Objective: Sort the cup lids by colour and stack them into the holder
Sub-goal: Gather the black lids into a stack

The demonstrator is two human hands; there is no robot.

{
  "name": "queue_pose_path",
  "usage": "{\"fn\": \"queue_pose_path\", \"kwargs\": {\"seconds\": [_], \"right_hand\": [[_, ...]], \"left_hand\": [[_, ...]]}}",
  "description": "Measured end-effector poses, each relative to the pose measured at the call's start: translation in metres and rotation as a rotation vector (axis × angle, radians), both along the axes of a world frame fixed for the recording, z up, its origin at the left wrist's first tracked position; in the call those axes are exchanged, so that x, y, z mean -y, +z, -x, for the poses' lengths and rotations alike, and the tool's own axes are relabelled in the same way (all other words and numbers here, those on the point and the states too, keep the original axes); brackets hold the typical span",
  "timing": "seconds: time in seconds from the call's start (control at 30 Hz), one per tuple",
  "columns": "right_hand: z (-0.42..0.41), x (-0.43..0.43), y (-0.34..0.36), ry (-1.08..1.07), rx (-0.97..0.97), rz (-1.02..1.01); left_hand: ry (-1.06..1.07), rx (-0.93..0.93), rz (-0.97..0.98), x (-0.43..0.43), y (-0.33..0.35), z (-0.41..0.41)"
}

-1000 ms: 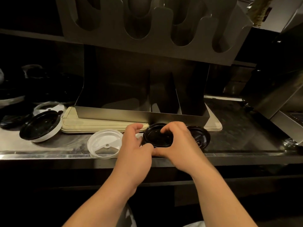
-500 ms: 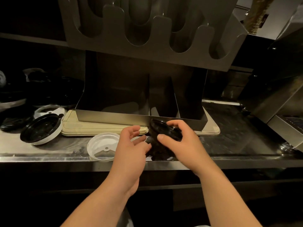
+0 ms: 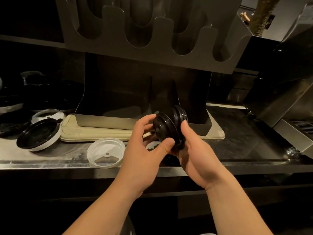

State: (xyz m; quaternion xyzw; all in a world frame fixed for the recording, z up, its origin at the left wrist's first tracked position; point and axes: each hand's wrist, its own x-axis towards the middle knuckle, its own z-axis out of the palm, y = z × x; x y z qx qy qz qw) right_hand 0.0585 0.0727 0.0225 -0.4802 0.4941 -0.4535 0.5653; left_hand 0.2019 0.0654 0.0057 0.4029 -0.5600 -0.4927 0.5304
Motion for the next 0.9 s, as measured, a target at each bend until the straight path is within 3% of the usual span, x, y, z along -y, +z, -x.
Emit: {"fn": "queue_pose_path", "kwargs": {"seconds": [0.27,0.43,0.67,0.8,0.9], "right_hand": [[-0.001,-0.005,0.003,-0.021,0.036,0.013],[0.001,-0.004,0.011,-0.012,0.059,-0.038],[0.004,-0.005,0.012,0.011,0.185,-0.07],[0.004,-0.006,0.011,0.041,0.133,-0.042],[0.002,-0.008,0.006,0.053,-0.056,-0.022]], "left_hand": [[0.05,0.13,0.121,0.003,-0.008,-0.004],[0.084,0.397,0.315,0.007,-0.013,-0.006],[0.049,0.415,0.354,0.013,-0.013,-0.008],[0.058,0.47,0.414,0.016,-0.014,-0.01],[0.041,0.407,0.382,0.016,-0.013,-0.012]]}}
